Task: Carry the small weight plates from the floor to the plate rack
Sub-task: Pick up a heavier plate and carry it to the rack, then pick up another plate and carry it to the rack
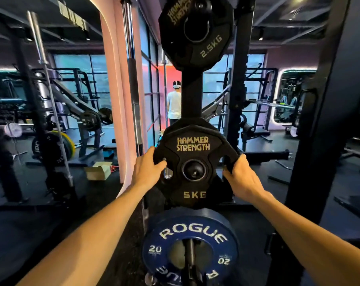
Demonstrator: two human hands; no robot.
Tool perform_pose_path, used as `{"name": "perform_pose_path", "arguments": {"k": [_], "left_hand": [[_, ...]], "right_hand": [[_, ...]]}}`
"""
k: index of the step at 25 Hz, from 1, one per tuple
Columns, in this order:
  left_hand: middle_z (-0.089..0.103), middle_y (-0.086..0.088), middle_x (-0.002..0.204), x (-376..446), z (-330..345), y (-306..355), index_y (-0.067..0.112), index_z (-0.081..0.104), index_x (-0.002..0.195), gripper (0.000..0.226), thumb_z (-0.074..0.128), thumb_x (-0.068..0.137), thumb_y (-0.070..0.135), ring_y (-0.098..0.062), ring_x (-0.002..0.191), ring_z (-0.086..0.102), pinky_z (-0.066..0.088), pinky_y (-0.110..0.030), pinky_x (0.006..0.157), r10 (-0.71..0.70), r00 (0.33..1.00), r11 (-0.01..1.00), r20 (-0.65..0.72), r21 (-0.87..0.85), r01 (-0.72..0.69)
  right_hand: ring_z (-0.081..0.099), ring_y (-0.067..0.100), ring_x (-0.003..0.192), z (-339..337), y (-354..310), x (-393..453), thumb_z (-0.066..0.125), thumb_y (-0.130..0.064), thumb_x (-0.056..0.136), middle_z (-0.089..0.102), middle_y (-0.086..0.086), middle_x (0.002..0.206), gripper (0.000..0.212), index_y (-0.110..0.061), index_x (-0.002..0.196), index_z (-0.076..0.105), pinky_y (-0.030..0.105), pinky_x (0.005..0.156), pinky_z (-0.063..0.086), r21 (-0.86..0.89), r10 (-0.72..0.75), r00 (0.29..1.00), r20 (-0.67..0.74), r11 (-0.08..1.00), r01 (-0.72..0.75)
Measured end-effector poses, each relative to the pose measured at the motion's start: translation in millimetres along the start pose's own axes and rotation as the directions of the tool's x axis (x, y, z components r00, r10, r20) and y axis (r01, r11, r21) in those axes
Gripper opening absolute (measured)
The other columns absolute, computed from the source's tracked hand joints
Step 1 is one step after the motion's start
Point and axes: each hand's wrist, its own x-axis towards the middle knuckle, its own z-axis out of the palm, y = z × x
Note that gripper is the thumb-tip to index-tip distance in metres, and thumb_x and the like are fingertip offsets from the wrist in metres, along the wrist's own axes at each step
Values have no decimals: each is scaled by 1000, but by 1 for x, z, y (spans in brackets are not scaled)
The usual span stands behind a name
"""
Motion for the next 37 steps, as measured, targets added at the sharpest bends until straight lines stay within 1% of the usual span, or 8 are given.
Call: {"name": "perform_pose_path", "arguments": {"k": [4, 9, 18, 22, 25, 28, 30, 37], "left_hand": [[57, -10, 99, 32, 24, -13, 8, 32, 122, 39, 44, 98, 36, -22, 65, 53, 34, -32, 54, 71, 997, 861, 38, 502, -80], [56, -15, 110, 79, 52, -27, 4, 22, 135, 51, 34, 101, 40, -34, 85, 65, 35, -38, 58, 52, 993, 706, 109, 699, -114], [50, -14, 102, 116, 61, -37, 7, 25, 140, 47, 36, 99, 27, -26, 66, 43, 30, -35, 55, 53, 958, 631, 283, 733, -252], [52, -18, 123, 104, 60, -31, 13, 12, 143, 61, 36, 99, 48, -36, 96, 57, 37, -40, 72, -147, 950, 807, 277, 588, -47], [45, -18, 133, 58, 74, -58, 16, 16, 142, 62, 48, 95, 41, -41, 116, 53, 42, -43, 84, -283, 904, 848, 319, 524, 80], [54, -13, 130, -19, 103, -86, 24, 38, 122, 44, 46, 90, 54, -36, 115, 56, 46, -45, 95, -342, 823, 901, 454, 407, 150], [63, -9, 112, -83, 125, -101, 27, 42, 101, 34, 51, 86, 56, -33, 101, 62, 49, -44, 89, -355, 728, 926, 586, 326, 190], [63, -1, 94, -313, 165, -154, 23, 51, 88, 37, 60, 82, 59, -19, 85, 59, 42, -31, 70, -508, 199, 851, 838, 451, 270]], "right_hand": [[63, 41, 89, 18, 3, 42, 42, -46, 95, 59, 17, 106, 38, -10, 102, 34, 41, 67, 44, -192, -41, 997, -68, 981, 27], [65, 37, 98, 37, 11, 92, 30, -58, 94, 64, 19, 111, 64, -1, 123, 32, 37, 68, 38, -469, -43, 997, -65, 883, 8], [66, 39, 88, 61, 15, 144, 31, -52, 96, 65, 16, 101, 43, -10, 103, 24, 42, 73, 45, -374, 106, 994, -12, 922, -102], [64, 37, 97, 46, 7, 127, 29, -58, 95, 62, 16, 108, 50, -11, 111, 28, 40, 74, 41, -395, 156, 986, 65, 911, -118], [57, 39, 110, 51, 29, 94, 34, -53, 95, 56, 19, 120, 48, -10, 116, 34, 43, 78, 41, -384, 127, 983, 132, 921, -67], [55, 38, 109, 63, 73, 38, 41, -50, 94, 53, 15, 122, 46, -11, 118, 42, 46, 88, 47, -403, 204, 942, 266, 912, -84], [55, 35, 105, 75, 112, -8, 46, -46, 92, 52, 14, 120, 42, -11, 116, 45, 43, 88, 46, -417, 280, 890, 359, 901, -115], [59, 31, 111, 118, 234, -224, 55, -39, 88, 64, 13, 117, 36, -12, 112, 61, 32, 84, 46, -424, 562, 648, 514, 823, -378]]}}
